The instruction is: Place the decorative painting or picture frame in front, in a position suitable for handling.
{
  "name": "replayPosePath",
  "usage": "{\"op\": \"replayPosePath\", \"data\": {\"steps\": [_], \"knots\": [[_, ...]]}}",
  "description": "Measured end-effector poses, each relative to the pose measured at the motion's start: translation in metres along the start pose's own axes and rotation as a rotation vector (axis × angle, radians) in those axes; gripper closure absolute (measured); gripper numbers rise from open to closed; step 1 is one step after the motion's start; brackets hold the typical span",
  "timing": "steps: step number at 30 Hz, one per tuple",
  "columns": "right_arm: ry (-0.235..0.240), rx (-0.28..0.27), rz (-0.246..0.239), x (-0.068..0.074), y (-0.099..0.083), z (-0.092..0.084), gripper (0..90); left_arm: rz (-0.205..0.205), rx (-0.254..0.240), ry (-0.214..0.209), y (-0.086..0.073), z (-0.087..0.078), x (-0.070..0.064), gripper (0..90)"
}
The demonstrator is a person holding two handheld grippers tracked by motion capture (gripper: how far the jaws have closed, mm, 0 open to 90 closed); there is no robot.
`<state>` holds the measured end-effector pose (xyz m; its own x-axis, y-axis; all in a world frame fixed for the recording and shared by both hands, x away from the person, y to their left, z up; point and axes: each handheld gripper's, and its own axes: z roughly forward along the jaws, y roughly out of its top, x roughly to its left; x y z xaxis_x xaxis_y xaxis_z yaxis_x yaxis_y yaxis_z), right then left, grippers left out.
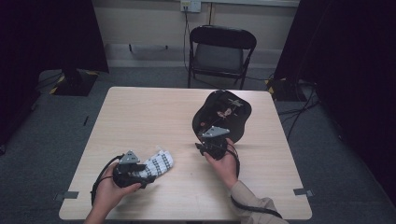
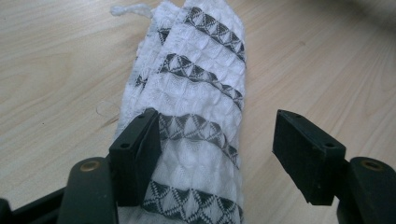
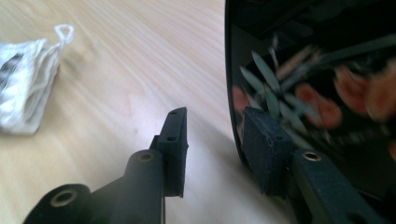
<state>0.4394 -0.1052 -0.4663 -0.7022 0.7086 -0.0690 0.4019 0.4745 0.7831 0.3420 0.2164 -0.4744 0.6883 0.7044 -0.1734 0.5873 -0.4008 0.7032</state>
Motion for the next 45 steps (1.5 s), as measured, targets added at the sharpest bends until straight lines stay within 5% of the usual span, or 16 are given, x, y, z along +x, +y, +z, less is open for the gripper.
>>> {"op": "replayPosePath", "data": {"steps": [8, 17, 22, 30, 33, 45], "knots": [[-0.01, -0.021, 0.03, -0.015, -0.027, -0.036, 53.2, 0.003, -0.002, 0.013, 0.002, 0.0, -0.002, 31.9], [-0.132, -0.043, 0.128, -0.06, -0.057, -0.085, 37.5, 0.008, 0.0, 0.021, 0.005, 0.002, -0.004, 31.6], [-0.157, -0.032, 0.161, -0.081, -0.06, -0.087, 34.3, 0.01, 0.003, 0.019, 0.005, 0.003, -0.003, 31.5], [-0.128, -0.026, 0.127, -0.1, -0.046, -0.071, 30.1, 0.008, 0.001, 0.015, 0.005, 0.003, -0.002, 31.4], [-0.118, -0.013, 0.084, -0.101, -0.04, -0.066, 28.9, 0.008, 0.002, 0.013, 0.005, 0.003, -0.002, 31.4], [-0.063, -0.047, 0.102, -0.084, -0.051, -0.08, 31.1, 0.025, 0.0, 0.029, 0.007, 0.001, -0.006, 31.4]]}}
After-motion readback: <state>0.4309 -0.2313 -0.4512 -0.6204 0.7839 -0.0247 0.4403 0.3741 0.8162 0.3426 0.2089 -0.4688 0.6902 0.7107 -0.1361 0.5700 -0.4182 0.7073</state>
